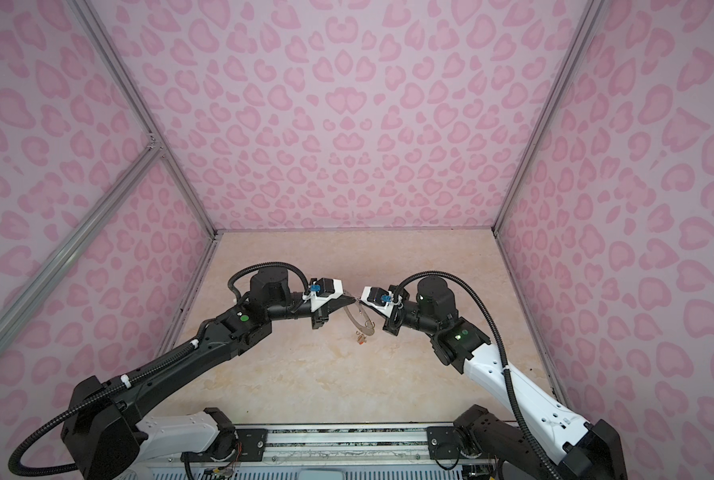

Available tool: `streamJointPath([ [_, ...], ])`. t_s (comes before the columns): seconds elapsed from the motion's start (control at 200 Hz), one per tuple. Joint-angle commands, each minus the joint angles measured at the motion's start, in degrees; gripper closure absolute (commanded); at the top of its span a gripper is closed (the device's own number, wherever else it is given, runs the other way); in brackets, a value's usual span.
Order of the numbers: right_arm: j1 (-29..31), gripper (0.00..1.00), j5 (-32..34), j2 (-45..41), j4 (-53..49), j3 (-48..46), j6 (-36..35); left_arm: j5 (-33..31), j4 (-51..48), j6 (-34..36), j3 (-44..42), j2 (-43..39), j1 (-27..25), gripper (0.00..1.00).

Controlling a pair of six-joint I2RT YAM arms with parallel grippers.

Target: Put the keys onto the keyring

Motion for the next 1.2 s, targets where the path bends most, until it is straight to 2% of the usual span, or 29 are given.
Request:
streamJointPath([
  [0.0,0.66,1.0,-1.69,0.34,-0.1,-0.8,0.03,0.17,8.0,-1.58,-0.14,0.49,0.07,0.97],
  [0.105,1.11,1.0,-1.95,0.17,0.94,-1.15,-0.32,-0.14,8.88,-2.11,-0.23,1.0,0.07,0.97],
  [0.18,1.21,0.93,-1.8,0.17,1.4,-1.51,-0.4,-0.35,9.17,-2.38,-0.35,1.09,0.07,0.97],
  [0.28,1.2,0.91,-0.07,-0.3,0.51,-1.77,-1.21,-0.58,9.26,-2.37,-0.65,0.79,0.07,0.97],
  [0.37,0.5,0.83,1.37,-1.37,-0.14,-2.05,-1.93,-0.04,9.17,-2.21,-0.97,0.47,0.24,0.97],
  [0.61,-1.96,0.73,-0.39,-4.65,3.18,-3.22,1.35,2.82,8.47,-1.94,-1.2,0.24,0.33,0.97],
  [0.96,-2.08,0.71,-4.41,-3.63,8.03,-2.78,6.53,4.51,7.26,-1.19,-1.11,0.25,0.36,0.97],
  [1.195,-2.23,0.77,-5.22,-2.22,7.59,-1.86,7.49,5.1,6.2,-0.15,-0.93,-0.09,0.24,0.97],
])
